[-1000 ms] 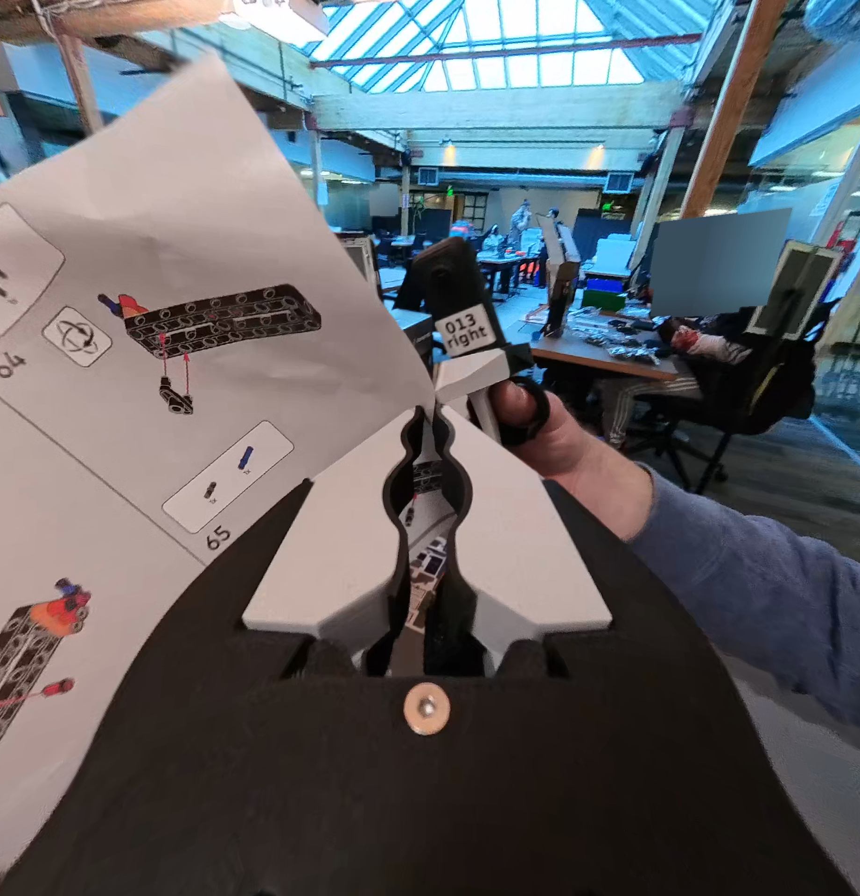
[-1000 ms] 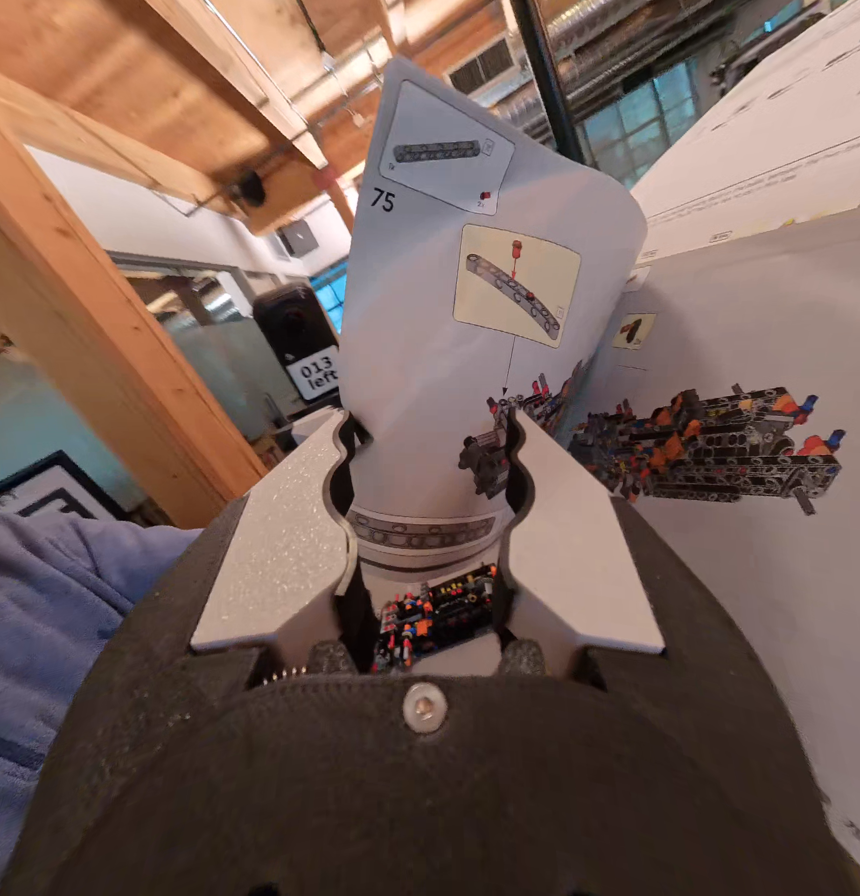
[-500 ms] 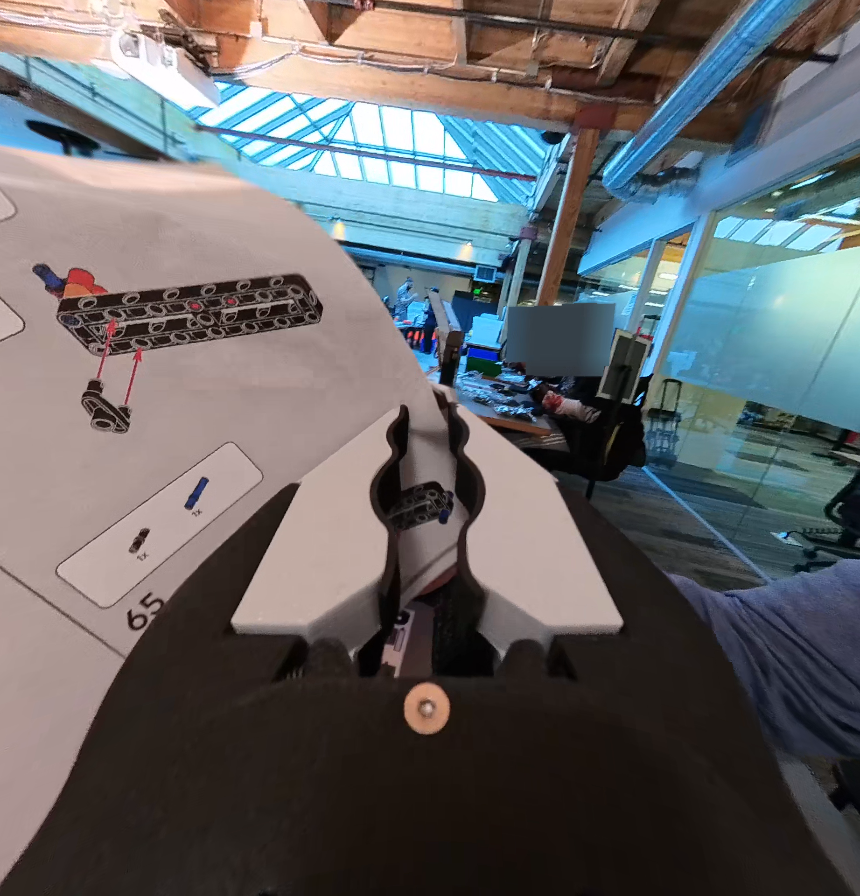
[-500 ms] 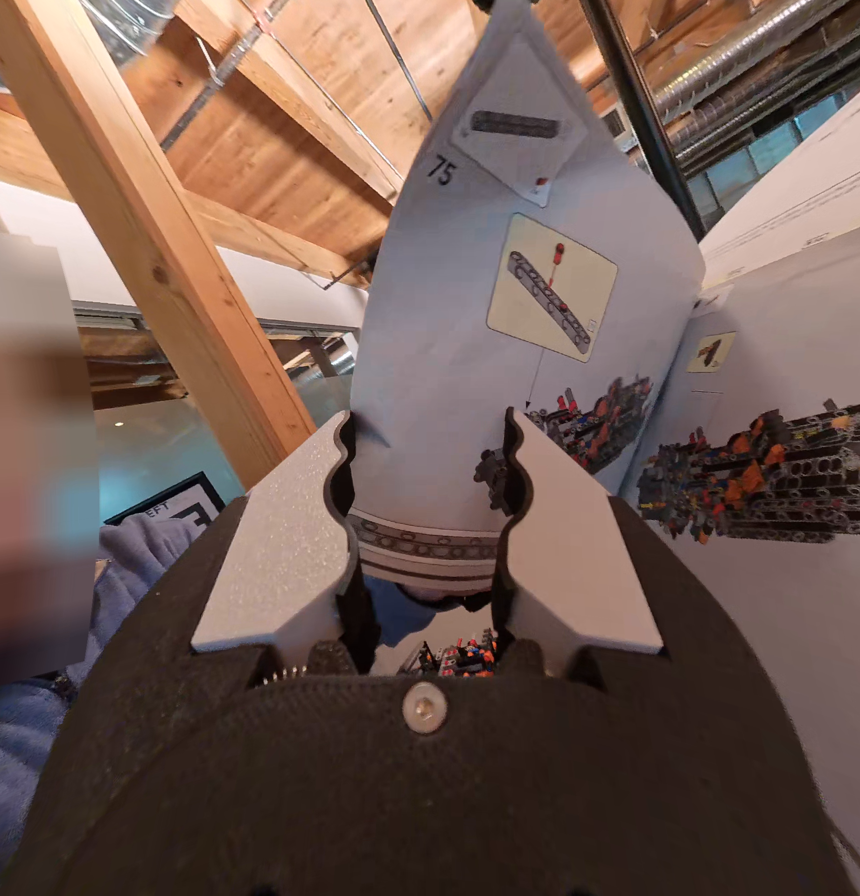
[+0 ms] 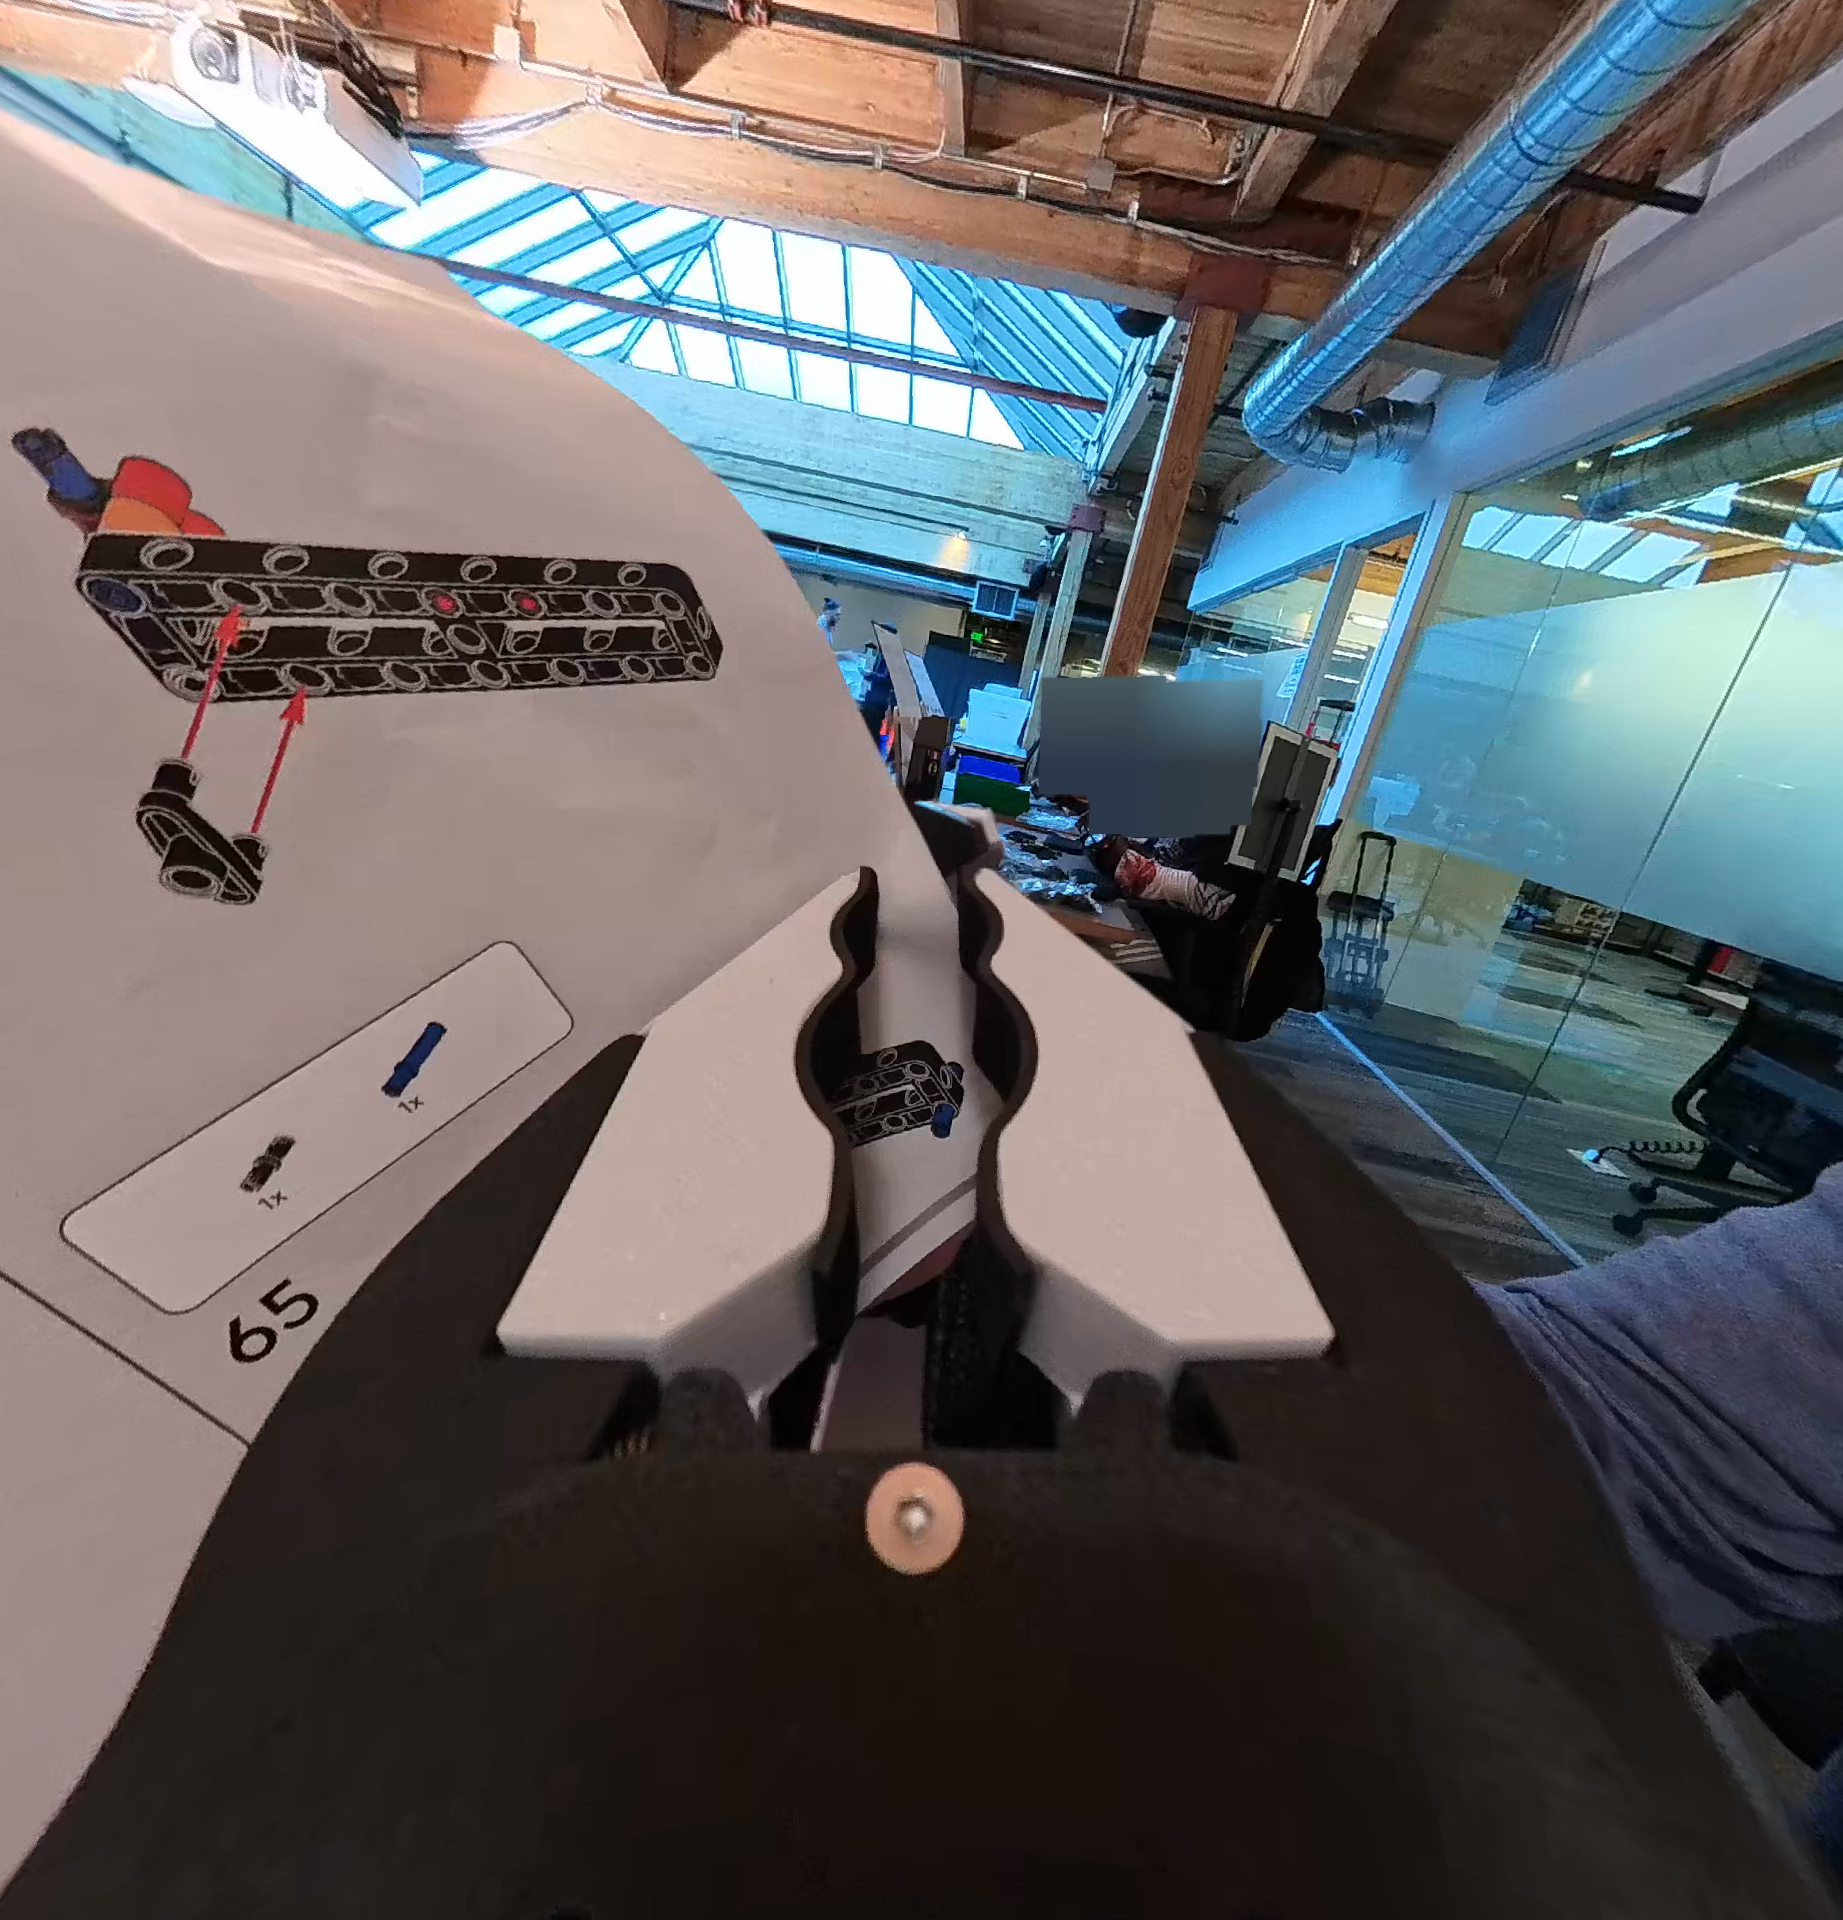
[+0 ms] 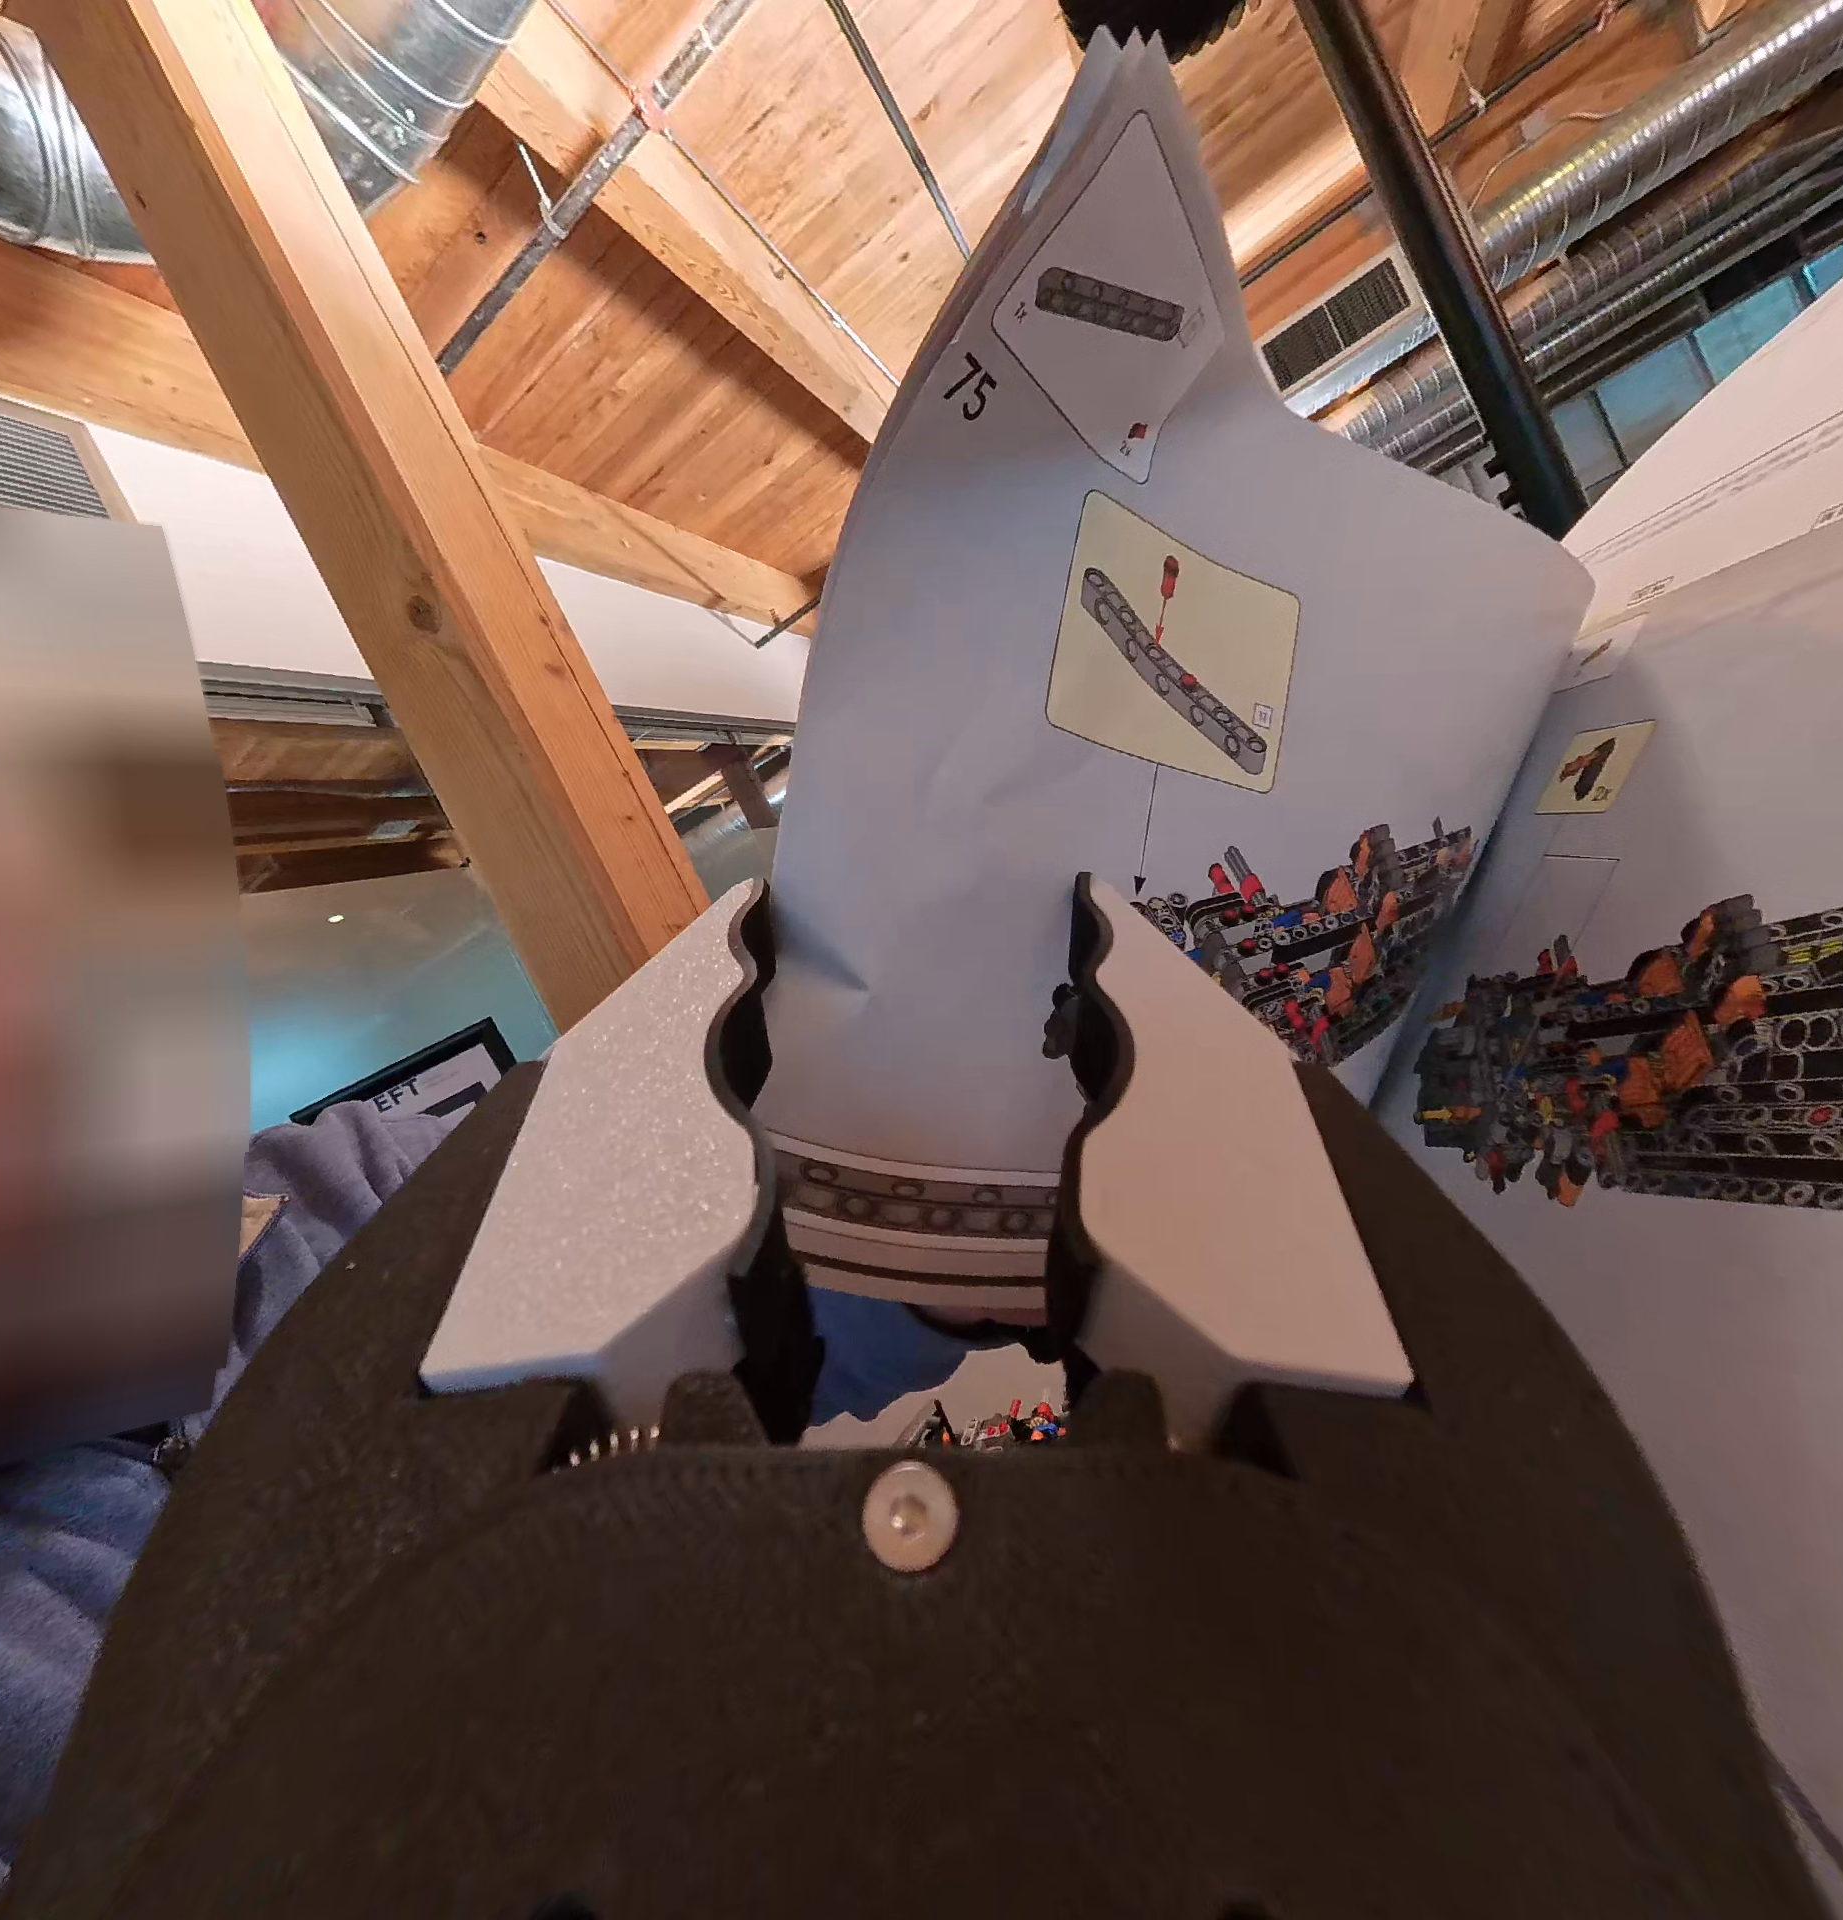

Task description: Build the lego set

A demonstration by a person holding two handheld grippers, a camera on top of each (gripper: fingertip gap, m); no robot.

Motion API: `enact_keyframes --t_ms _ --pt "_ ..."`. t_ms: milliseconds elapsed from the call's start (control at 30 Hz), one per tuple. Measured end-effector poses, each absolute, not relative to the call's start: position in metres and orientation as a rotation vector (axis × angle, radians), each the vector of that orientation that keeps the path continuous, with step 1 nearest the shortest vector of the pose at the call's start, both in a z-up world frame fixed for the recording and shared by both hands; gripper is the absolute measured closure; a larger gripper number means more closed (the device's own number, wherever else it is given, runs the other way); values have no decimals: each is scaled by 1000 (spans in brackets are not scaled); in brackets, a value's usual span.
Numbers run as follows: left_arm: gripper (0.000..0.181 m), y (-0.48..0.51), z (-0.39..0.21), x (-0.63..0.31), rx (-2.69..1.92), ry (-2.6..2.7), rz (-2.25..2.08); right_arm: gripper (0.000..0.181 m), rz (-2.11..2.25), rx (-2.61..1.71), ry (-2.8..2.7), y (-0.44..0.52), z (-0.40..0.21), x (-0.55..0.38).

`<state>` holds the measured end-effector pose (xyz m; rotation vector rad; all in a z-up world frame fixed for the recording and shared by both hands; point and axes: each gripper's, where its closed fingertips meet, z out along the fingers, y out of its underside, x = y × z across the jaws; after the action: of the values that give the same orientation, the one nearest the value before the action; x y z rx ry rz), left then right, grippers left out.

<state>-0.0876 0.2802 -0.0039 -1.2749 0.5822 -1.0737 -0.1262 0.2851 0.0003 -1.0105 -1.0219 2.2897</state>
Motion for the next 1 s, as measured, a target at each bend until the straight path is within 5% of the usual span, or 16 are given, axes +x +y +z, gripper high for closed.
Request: enact_keyframes --t_ms 767,1000 --pt "181 281 -2 -99 -1290 552 -1041 120 2252 -1049 -970 297 -10 -118" --pt "181 269 10 -114 -1287 509 -957 100 1798 -1256 -907 327 -26 -108"
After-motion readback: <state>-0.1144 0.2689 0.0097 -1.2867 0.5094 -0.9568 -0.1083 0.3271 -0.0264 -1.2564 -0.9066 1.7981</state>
